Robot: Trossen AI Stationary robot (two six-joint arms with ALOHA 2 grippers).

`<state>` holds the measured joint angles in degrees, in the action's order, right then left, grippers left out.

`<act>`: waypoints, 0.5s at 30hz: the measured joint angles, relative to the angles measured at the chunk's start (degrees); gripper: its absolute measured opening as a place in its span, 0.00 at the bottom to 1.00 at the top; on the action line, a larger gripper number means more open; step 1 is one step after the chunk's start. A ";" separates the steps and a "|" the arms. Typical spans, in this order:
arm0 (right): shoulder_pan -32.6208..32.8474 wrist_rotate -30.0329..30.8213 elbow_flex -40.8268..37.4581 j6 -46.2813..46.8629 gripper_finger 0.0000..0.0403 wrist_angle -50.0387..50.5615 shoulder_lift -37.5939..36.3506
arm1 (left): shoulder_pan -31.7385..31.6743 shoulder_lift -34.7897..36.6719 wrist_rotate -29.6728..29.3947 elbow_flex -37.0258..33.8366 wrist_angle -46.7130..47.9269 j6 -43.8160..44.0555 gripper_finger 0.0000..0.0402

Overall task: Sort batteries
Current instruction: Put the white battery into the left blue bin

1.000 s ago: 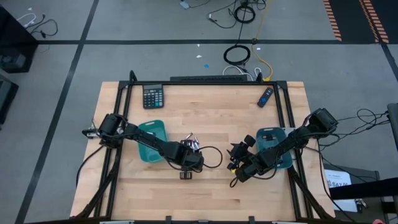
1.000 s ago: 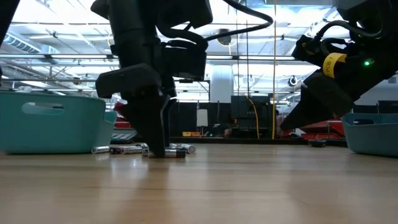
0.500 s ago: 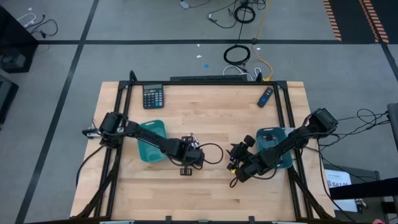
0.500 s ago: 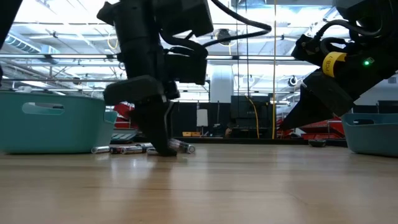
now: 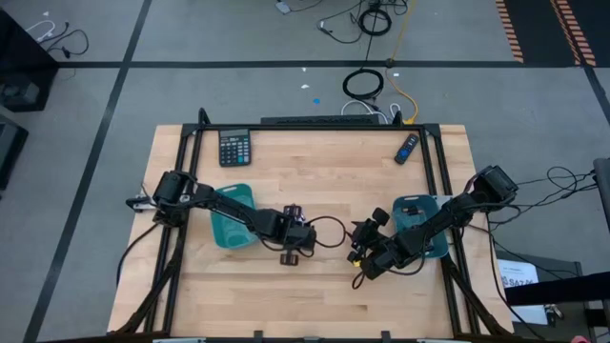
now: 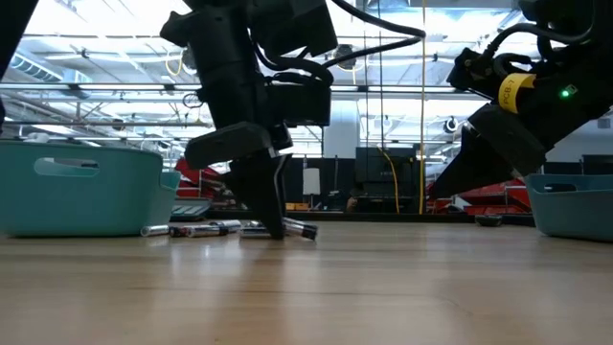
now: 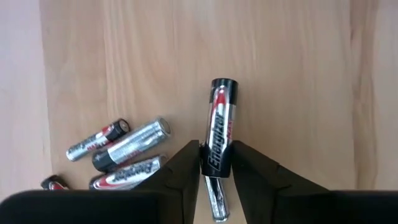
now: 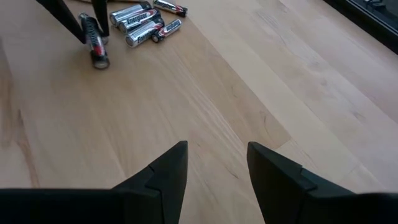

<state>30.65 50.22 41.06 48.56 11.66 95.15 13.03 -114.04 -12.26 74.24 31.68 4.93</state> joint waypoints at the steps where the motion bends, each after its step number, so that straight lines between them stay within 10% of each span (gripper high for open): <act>1: 0.00 0.00 0.00 0.00 0.39 0.00 0.00 | -0.02 0.00 -0.02 0.00 -0.31 -0.49 0.24; 15: 0.00 0.00 0.00 0.00 0.39 -0.02 0.00 | 0.05 0.00 -1.55 0.00 -0.66 -1.20 0.13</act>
<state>30.65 50.22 41.06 48.56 11.64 95.15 13.09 -114.04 -13.80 74.24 31.02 3.73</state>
